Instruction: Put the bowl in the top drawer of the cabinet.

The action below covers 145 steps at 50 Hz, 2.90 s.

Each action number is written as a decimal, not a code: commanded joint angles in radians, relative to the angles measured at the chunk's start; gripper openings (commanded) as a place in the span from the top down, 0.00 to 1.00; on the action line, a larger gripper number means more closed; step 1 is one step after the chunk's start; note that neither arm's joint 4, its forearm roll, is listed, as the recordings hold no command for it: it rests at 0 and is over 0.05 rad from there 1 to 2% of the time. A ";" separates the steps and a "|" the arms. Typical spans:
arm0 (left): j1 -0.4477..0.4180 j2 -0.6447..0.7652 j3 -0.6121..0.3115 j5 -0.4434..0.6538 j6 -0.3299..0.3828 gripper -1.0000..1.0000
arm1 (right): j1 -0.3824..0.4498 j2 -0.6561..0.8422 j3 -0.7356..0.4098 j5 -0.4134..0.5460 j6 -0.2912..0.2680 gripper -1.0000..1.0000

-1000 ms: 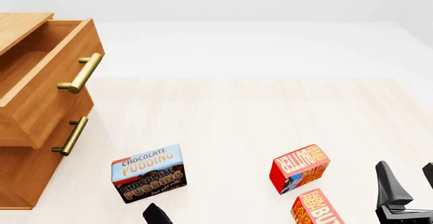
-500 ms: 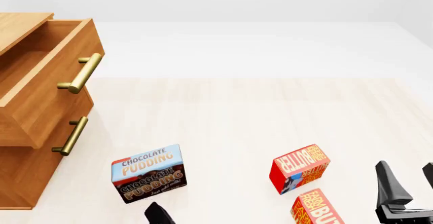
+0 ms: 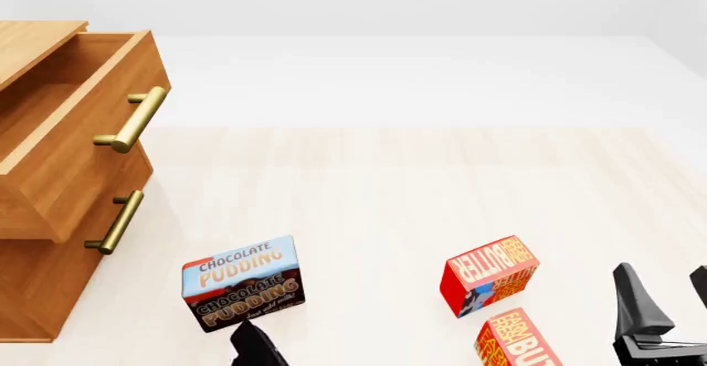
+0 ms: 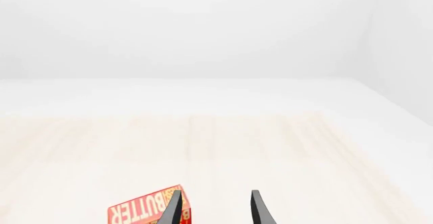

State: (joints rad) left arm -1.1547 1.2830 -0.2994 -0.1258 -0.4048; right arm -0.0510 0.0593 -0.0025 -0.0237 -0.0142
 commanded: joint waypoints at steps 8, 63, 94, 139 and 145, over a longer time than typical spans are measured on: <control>-0.019 -0.085 -0.049 0.073 0.030 1.00 | 0.007 -0.012 0.000 0.006 -0.001 0.00; 0.130 -0.446 -0.316 0.496 0.272 1.00 | 0.020 -0.054 -0.002 0.023 0.005 0.00; 0.266 -0.610 -0.474 0.669 0.336 1.00 | 0.023 -0.049 -0.001 0.024 0.030 0.00; 0.428 -0.693 -0.779 0.849 0.437 1.00 | 0.041 -0.054 -0.002 0.022 0.018 0.00; 0.450 -0.697 -0.834 0.871 0.453 1.00 | 0.042 -0.054 -0.002 0.021 0.019 0.00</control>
State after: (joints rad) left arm -0.7351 0.5950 -1.0524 0.7090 0.0196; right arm -0.0119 0.0057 -0.0043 -0.0017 0.0051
